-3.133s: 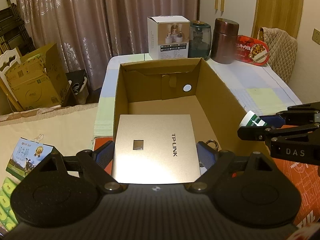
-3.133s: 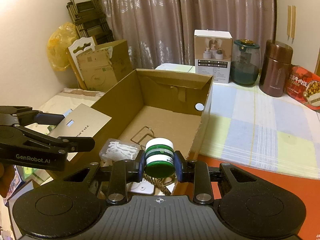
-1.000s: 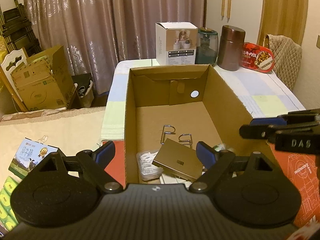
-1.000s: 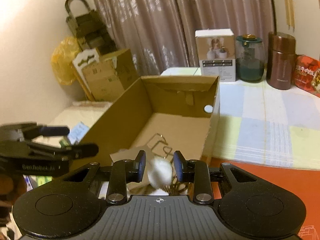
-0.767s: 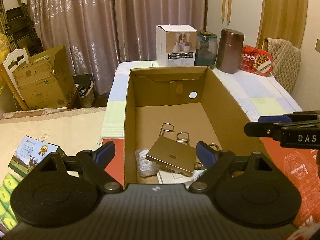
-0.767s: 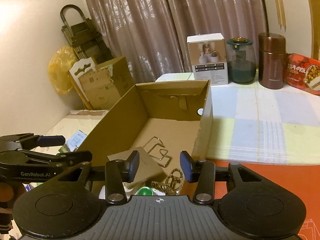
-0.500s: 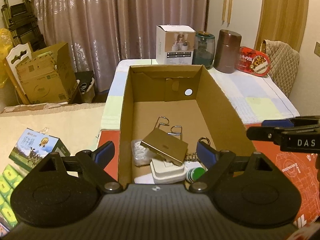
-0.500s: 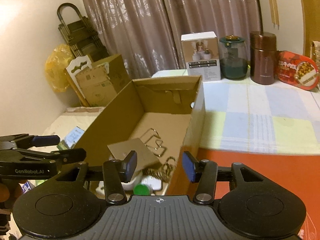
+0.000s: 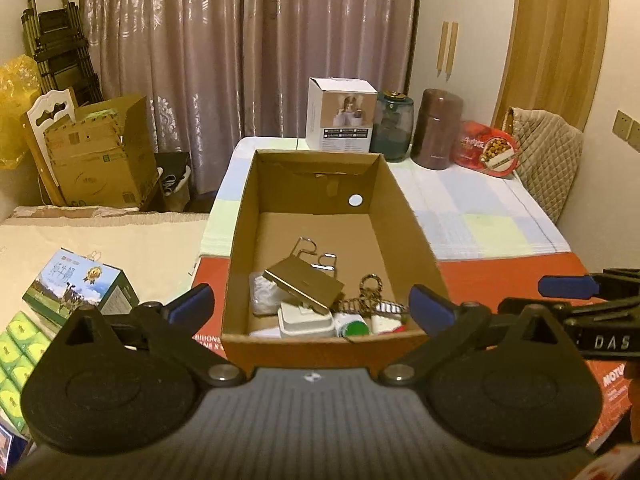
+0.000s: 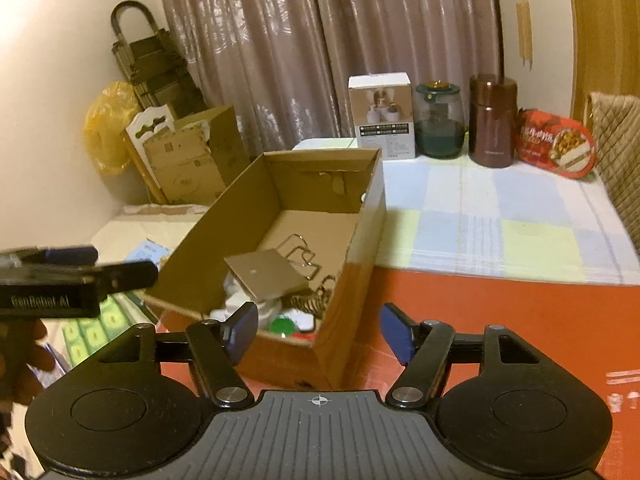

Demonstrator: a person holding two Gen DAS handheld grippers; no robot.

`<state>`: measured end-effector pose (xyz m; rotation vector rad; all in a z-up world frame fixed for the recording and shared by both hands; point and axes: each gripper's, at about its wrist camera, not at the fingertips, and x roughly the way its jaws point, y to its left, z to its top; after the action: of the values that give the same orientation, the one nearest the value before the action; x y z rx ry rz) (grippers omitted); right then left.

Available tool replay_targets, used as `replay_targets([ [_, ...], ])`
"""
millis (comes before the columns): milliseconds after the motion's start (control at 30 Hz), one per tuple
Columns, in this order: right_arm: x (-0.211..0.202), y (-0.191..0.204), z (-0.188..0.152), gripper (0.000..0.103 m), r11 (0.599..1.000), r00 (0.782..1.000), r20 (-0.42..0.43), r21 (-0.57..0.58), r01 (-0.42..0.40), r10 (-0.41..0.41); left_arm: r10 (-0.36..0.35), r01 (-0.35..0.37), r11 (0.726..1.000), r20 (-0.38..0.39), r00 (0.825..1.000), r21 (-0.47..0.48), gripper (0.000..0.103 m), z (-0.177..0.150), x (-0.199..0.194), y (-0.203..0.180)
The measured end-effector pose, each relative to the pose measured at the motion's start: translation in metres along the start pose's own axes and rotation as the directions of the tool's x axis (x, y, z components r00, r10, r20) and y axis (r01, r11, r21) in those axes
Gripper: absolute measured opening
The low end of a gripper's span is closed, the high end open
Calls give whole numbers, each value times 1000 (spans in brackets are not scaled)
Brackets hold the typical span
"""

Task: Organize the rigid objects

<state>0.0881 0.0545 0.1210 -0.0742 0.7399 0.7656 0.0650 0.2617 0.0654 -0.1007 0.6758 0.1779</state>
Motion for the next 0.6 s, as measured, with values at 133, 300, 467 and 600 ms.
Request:
replay_targets([
  [133, -20, 7, -10, 67, 999, 1000, 16, -30, 17, -17, -6, 6, 1000, -19, 1000, -7, 102, -8, -16, -4],
  [300, -41, 13, -22, 69, 997, 998, 52, -65, 49, -46, -16, 15, 999, -23, 1000, -47, 102, -26, -39, -5],
  [467, -54, 16, -32, 69, 994, 996, 67, -83, 70, -64, -13, 10, 997, -40, 999, -74, 101, -42, -58, -4],
  [600, -61, 16, -39, 69, 995, 996, 67, -71, 65, -60, 21, -25, 997, -52, 998, -76, 101, -51, -68, -8],
])
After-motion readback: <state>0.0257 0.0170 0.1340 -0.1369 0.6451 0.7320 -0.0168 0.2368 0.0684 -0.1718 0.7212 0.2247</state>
